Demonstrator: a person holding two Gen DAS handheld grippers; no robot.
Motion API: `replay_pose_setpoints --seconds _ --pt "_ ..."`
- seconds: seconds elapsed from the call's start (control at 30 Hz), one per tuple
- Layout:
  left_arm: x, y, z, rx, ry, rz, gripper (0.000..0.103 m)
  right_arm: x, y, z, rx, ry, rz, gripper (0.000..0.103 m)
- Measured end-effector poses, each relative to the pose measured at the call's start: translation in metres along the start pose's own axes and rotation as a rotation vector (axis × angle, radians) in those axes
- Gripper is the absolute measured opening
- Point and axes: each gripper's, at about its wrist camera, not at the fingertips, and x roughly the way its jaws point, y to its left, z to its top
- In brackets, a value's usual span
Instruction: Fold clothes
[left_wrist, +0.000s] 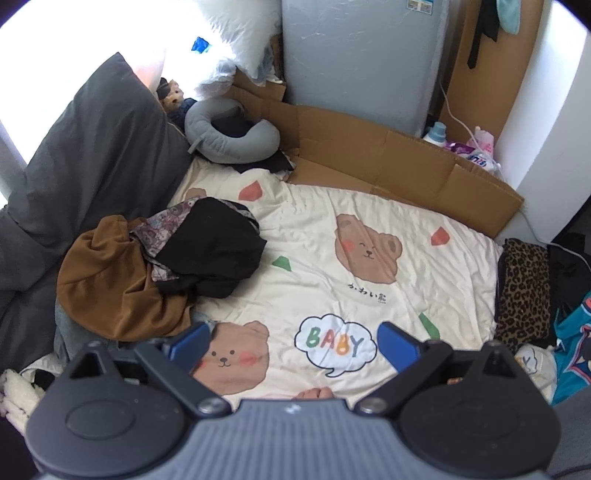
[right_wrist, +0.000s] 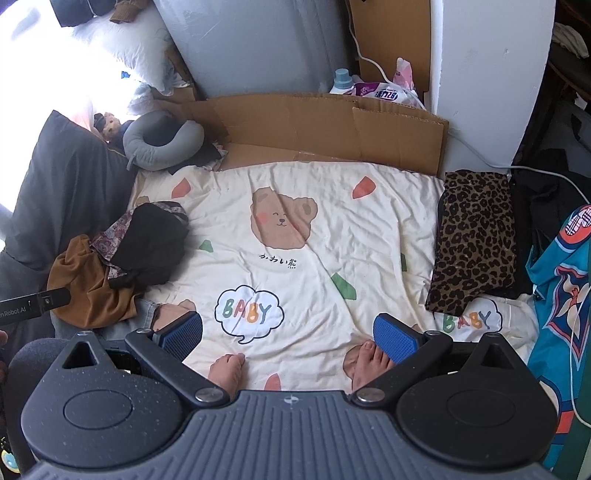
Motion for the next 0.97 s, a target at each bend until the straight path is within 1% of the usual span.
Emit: replay_pose_setpoints --seconds 0.97 --pt "-0.0012 0.0022 -0.0003 -0.01 -0.004 -0.011 0.098 -0.0004 0.003 -0.001 -0.019 0.0 -0.01 0.102"
